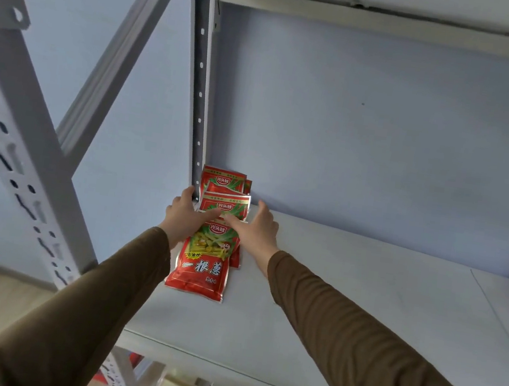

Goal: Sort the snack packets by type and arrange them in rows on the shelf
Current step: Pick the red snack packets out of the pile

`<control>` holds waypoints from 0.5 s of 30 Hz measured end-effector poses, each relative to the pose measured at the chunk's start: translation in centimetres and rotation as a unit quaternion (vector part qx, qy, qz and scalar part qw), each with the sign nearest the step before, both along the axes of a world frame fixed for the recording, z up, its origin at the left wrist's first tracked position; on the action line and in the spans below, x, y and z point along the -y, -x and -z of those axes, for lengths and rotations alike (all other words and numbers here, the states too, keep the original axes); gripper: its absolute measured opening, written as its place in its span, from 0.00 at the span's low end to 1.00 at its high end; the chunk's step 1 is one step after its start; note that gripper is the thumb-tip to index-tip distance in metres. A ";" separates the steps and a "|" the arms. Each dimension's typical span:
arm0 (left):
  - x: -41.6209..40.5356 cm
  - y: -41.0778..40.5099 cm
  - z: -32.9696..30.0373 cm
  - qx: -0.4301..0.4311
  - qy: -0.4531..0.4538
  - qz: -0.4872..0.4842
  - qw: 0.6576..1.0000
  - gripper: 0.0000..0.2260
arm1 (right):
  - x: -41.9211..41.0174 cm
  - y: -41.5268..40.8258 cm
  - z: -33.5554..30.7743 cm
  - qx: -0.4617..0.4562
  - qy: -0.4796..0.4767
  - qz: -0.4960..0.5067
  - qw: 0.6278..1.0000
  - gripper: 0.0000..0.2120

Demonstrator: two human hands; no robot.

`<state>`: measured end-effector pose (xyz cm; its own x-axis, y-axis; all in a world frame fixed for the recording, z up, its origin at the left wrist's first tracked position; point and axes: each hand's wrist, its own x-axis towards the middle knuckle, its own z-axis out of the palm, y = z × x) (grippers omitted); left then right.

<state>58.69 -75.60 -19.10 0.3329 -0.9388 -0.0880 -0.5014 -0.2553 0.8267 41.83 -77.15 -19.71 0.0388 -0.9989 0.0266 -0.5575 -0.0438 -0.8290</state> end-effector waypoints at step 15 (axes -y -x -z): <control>-4.1 14.5 -5.7 0.384 0.159 0.257 0.872 0.24 | -7.3 21.0 -5.2 -0.361 0.181 -0.067 0.913 0.22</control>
